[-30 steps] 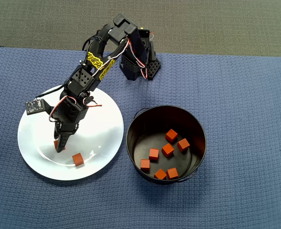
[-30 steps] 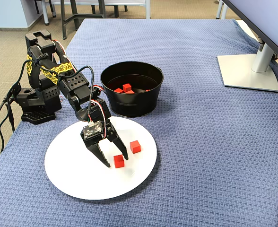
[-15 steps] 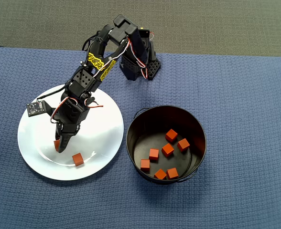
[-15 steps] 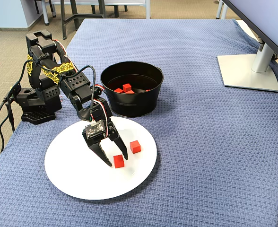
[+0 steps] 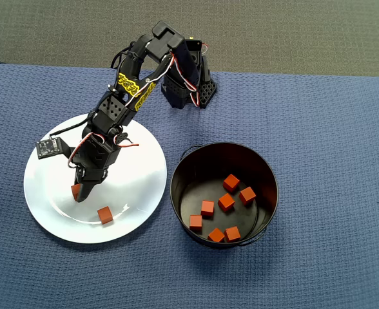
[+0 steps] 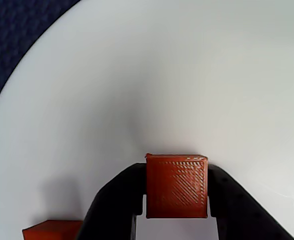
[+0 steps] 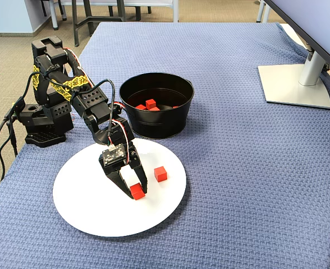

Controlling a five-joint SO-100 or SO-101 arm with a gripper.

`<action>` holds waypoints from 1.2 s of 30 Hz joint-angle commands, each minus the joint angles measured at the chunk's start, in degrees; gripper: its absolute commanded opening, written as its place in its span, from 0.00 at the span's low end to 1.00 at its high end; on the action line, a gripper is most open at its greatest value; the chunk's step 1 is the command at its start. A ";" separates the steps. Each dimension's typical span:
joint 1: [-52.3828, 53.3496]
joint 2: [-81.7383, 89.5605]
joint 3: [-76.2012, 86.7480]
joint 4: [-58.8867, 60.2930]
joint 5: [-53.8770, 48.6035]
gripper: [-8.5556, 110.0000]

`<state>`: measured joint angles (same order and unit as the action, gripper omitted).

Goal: Pick up the red cubes from the white plate and place them in the black recipient

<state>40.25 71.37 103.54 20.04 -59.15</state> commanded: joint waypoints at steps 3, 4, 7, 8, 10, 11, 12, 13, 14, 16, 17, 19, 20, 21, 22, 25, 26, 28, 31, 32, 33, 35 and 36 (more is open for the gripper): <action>0.97 10.46 -1.93 2.37 5.62 0.07; 1.49 13.45 -1.41 4.13 6.68 0.07; 2.90 25.31 4.48 7.03 10.46 0.07; 3.16 29.79 6.68 8.00 12.13 0.07; 3.08 37.97 9.76 11.95 15.73 0.07; 2.29 42.19 11.43 13.89 17.40 0.07; 0.97 45.88 12.57 16.26 19.16 0.07; -0.97 48.78 13.54 17.84 20.83 0.07; -3.52 51.06 14.41 18.63 22.32 0.07; -9.93 53.09 14.33 21.80 25.40 0.07; -13.36 53.09 13.36 23.29 27.60 0.07; -20.30 52.73 11.51 25.66 31.55 0.07; -23.64 52.12 10.81 25.93 33.66 0.07; -26.98 51.24 9.84 26.72 35.16 0.07; -30.41 50.45 9.23 27.33 36.12 0.07; -40.43 47.55 7.38 29.36 37.97 0.25; -42.98 47.02 6.42 30.50 38.06 0.27; -44.56 47.46 4.13 32.70 39.46 0.30; -39.11 48.60 2.02 34.89 35.68 0.34; -35.51 48.08 2.02 34.28 32.70 0.33; -31.55 47.20 2.20 33.05 29.71 0.32; -23.03 45.88 3.69 29.27 24.26 0.29; -19.07 45.35 4.66 27.51 21.27 0.27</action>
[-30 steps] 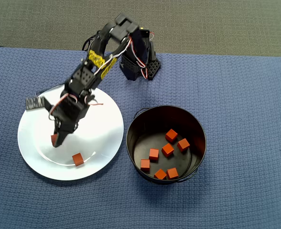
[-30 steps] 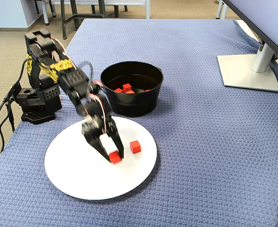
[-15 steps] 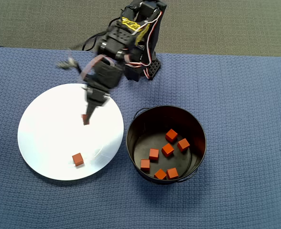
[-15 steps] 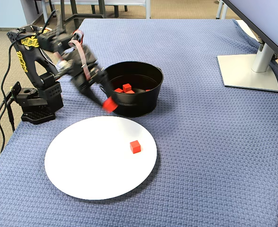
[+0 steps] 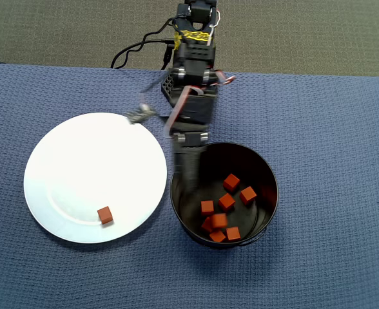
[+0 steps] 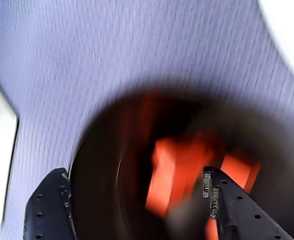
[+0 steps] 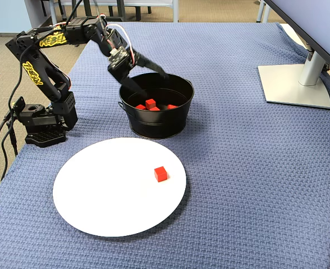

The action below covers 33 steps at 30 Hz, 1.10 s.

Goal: Pick up the red cubes from the white plate and place them in the black recipient

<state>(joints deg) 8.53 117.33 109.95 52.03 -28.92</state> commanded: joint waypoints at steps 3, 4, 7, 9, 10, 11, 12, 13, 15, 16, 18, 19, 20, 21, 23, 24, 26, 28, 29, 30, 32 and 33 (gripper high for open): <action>22.85 -1.85 3.43 -13.01 -17.05 0.26; 25.58 -2.46 5.71 -16.61 -20.13 0.26; 30.76 -7.91 9.23 -25.40 -28.30 0.26; 31.90 -14.06 10.28 -34.19 -29.53 0.27; 31.90 -17.40 9.49 -36.04 -30.23 0.27; 31.64 -20.21 8.17 -36.56 -30.50 0.27; 31.11 -22.59 6.33 -36.30 -29.97 0.26; 30.59 -24.79 4.04 -35.33 -29.09 0.26; 29.36 -28.83 -1.41 -30.94 -28.04 0.26; 28.65 -30.67 -3.52 -29.36 -27.95 0.26; 27.33 -33.66 -5.80 -29.18 -28.04 0.26; 26.54 -34.80 -6.68 -29.18 -28.13 0.25; 25.84 -35.60 -7.21 -28.83 -28.30 0.26; 25.14 -36.21 -7.65 -28.74 -28.65 0.26; 23.64 -37.97 -8.53 -29.27 -29.18 0.26; 23.03 -38.85 -8.88 -30.41 -28.65 0.26; 21.88 -40.61 -9.67 -31.20 -27.95 0.26; 21.01 -41.40 -10.02 -30.94 -27.16 0.25; 20.57 -41.75 -10.28 -30.59 -26.89 0.25; 20.21 -42.19 -10.81 -29.88 -26.63 0.25; 19.69 -43.24 -11.95 -28.74 -26.28 0.25; 19.42 -43.68 -12.39 -28.21 -26.10 0.25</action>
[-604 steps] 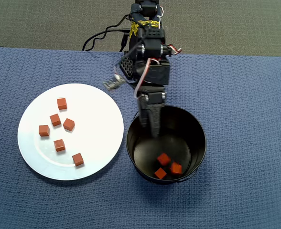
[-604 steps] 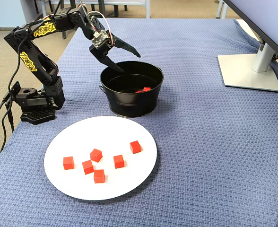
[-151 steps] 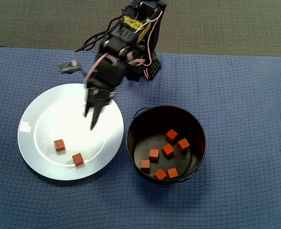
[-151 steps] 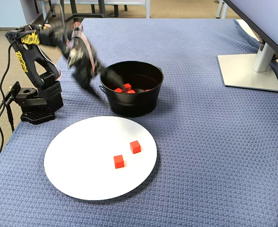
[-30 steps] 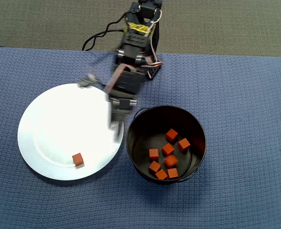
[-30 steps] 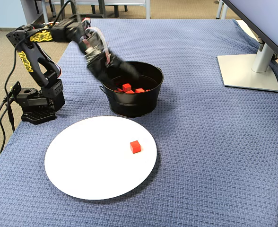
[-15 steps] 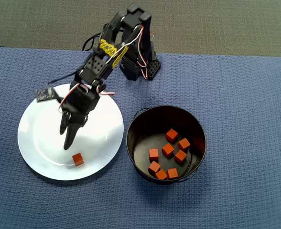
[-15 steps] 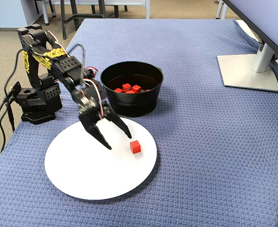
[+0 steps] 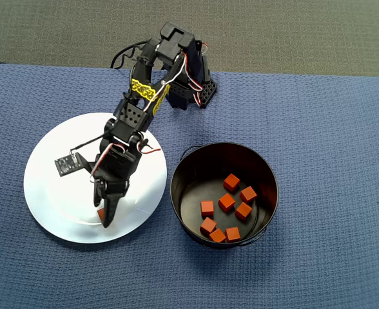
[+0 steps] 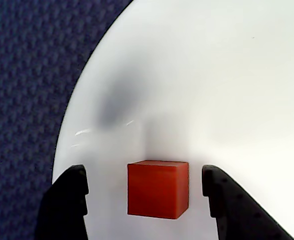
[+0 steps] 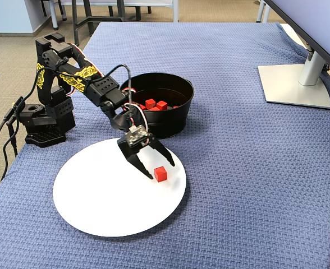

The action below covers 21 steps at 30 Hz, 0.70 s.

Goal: Pick up the red cubes from the white plate and place them in the black recipient

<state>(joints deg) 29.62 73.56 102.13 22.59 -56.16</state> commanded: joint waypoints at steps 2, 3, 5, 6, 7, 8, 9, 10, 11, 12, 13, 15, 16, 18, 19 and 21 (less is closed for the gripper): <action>-2.02 -0.70 -5.19 2.29 0.97 0.25; -2.20 -1.05 -5.27 2.55 0.79 0.25; -2.37 -1.49 -5.10 2.37 0.88 0.24; -2.37 -1.67 -5.10 2.46 0.88 0.24; -2.37 -1.85 -5.01 2.55 0.88 0.24; -2.37 -2.02 -4.83 2.55 0.88 0.23; -2.37 -2.11 -4.66 2.46 0.97 0.22; -2.37 -2.29 -4.57 2.29 0.97 0.21; -2.37 -2.55 -4.57 2.29 0.97 0.21; -2.37 -2.72 -4.48 2.29 0.97 0.20; -2.37 -2.90 -4.48 2.29 0.97 0.19; -2.37 -3.16 -4.48 1.93 0.88 0.17; -2.29 -3.25 -4.48 1.76 1.05 0.16; -2.29 -3.25 -4.57 1.23 1.49 0.12; -2.29 -3.25 -4.57 0.97 1.76 0.09; -2.29 -3.34 -4.04 -0.09 1.85 0.07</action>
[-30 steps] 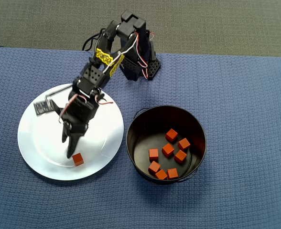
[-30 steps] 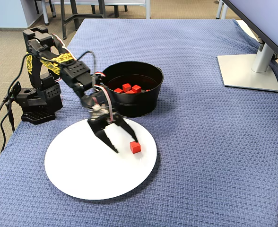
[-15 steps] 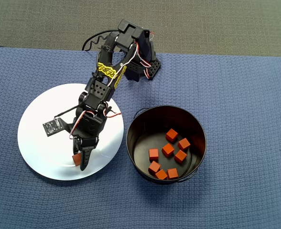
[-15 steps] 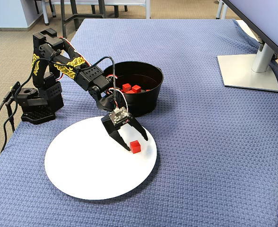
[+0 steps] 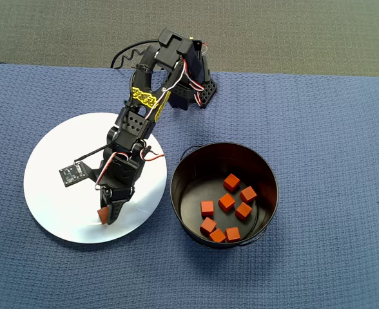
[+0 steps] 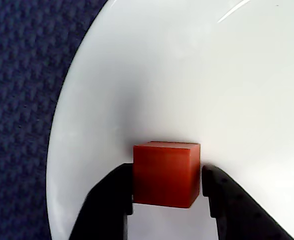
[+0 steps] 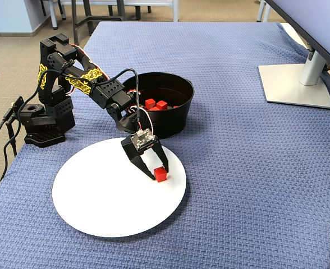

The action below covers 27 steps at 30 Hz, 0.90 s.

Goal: Pick up the red cubes from the white plate and place them in the black recipient

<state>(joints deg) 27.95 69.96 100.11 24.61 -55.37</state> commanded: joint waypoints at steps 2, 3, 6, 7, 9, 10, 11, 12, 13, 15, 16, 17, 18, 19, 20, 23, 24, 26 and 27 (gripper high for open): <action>-0.44 1.41 -1.76 -2.02 1.23 0.07; -0.18 2.37 -1.93 -1.23 1.93 0.07; 0.97 6.50 -1.67 0.70 2.99 0.07; 1.49 8.26 -1.14 1.14 3.34 0.07; 2.46 12.66 -0.62 3.69 5.54 0.07; 2.90 14.94 -0.62 5.89 6.86 0.07; 3.34 17.67 -0.09 7.56 8.53 0.07; 3.78 20.74 1.05 8.70 10.37 0.07; 4.04 23.73 2.46 9.67 11.78 0.07; 4.13 30.06 5.54 11.16 15.12 0.07; 3.87 32.78 6.24 12.66 16.79 0.07; 3.43 35.42 6.42 14.68 19.16 0.07; 2.46 37.88 6.33 17.40 21.62 0.07; 1.05 40.17 5.98 20.57 23.64 0.07; -0.70 42.28 5.36 24.35 25.66 0.07; -7.56 47.46 4.31 32.70 31.82 0.07; -10.20 48.43 4.31 33.49 33.84 0.07; -16.35 49.48 5.27 33.93 37.18 0.07; -19.69 49.66 5.98 33.93 38.50 0.07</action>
<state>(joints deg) 18.11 114.87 106.35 56.43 -22.59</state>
